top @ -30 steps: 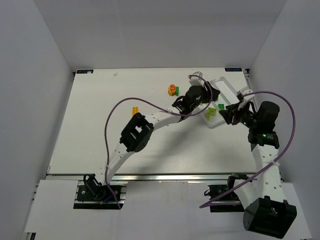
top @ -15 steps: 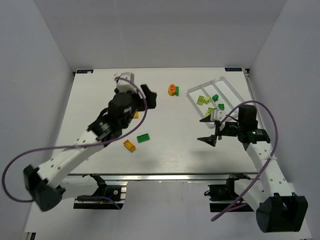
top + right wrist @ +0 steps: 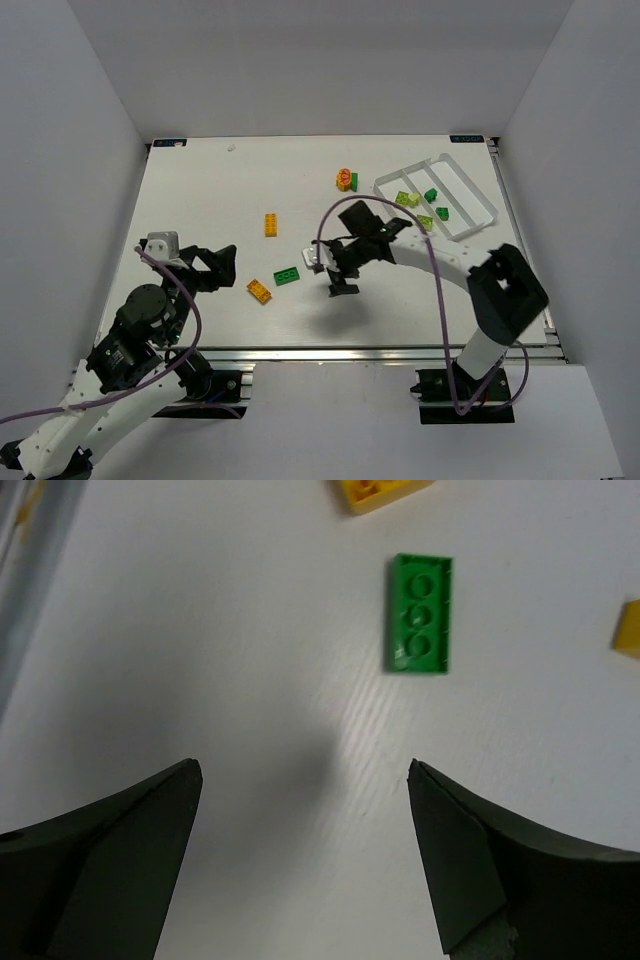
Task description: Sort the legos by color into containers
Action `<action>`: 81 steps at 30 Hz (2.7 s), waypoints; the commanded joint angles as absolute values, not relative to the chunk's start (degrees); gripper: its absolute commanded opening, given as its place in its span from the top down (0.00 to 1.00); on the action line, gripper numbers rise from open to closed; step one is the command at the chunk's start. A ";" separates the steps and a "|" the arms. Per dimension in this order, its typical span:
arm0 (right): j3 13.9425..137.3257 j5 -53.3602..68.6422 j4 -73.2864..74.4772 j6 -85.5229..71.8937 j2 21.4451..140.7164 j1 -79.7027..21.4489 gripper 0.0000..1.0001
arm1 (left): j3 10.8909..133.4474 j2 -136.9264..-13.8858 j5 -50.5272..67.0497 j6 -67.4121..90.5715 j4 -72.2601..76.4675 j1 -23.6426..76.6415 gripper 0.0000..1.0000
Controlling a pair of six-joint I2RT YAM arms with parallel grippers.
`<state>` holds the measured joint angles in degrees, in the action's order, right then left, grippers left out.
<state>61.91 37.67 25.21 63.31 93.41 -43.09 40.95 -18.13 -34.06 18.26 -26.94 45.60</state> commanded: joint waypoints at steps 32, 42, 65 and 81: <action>97.31 23.03 33.75 54.49 128.24 -52.29 0.65 | 40.25 -14.41 -33.40 16.96 -28.39 45.35 0.02; 78.61 18.91 22.25 37.72 104.55 -39.58 0.96 | 40.17 -14.68 -31.21 17.14 -28.83 45.35 0.02; 81.99 12.04 17.31 29.00 106.33 -0.62 0.78 | 39.90 -16.96 -27.51 16.44 -28.13 45.35 0.02; 87.80 18.00 16.27 29.26 108.55 1.76 0.41 | 39.81 -17.93 -26.89 16.00 -28.04 45.35 0.02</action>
<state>84.93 13.82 19.00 29.23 110.10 2.70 40.07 -17.15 -27.68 16.62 -28.27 45.54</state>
